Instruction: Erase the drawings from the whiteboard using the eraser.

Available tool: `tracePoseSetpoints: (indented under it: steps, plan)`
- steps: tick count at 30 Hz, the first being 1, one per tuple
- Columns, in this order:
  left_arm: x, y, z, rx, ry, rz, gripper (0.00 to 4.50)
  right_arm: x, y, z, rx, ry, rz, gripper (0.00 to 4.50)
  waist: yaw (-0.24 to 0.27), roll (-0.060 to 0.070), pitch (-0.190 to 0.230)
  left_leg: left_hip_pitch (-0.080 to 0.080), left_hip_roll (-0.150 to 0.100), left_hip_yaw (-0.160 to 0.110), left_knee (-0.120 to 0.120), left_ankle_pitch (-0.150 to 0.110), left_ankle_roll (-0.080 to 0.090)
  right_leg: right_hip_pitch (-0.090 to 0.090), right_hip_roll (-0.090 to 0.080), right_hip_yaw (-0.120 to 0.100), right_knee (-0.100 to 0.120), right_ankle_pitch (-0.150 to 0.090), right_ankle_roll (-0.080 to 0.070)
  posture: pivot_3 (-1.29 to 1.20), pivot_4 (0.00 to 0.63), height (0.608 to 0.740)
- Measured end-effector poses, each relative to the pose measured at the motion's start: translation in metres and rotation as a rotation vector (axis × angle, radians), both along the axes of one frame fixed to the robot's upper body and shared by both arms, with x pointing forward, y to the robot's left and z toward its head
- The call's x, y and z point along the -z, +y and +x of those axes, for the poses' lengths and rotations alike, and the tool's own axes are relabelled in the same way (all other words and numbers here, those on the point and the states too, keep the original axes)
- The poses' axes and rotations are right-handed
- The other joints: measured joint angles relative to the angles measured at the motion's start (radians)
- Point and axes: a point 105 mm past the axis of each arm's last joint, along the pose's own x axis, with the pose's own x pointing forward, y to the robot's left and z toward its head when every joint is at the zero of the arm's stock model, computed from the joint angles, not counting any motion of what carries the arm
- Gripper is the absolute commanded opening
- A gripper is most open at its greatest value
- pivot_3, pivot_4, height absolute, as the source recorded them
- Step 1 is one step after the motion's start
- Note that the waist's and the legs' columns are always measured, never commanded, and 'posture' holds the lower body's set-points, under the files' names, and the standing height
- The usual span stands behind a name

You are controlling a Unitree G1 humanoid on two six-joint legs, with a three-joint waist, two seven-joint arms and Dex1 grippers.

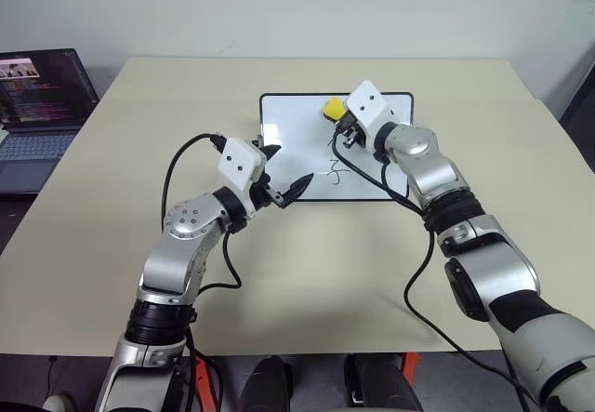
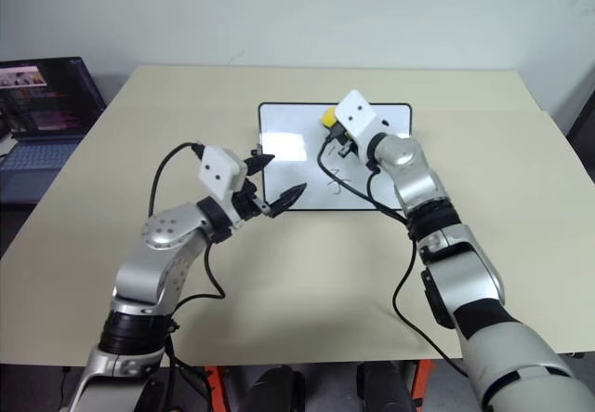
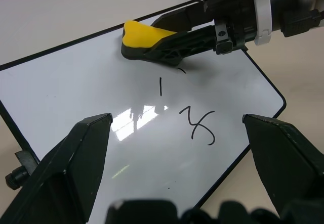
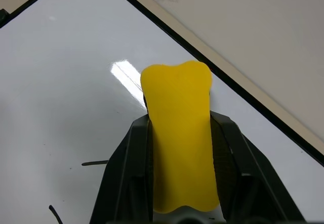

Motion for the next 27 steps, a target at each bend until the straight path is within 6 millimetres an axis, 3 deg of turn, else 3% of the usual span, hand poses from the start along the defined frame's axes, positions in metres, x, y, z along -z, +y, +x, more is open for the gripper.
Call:
tracePoseSetpoints:
  steps: [27]
  plan:
    - [-0.003,0.011,0.001,-0.034,-0.001,0.008,4.5,0.033,0.026,-0.019,-0.043,0.084,0.075,1.19,0.0,0.0,0.0,0.002,0.0,0.0,0.001,0.0,0.0,0.0,0.0,0.001,0.005,0.0,0.0,0.0,0.15,0.74]
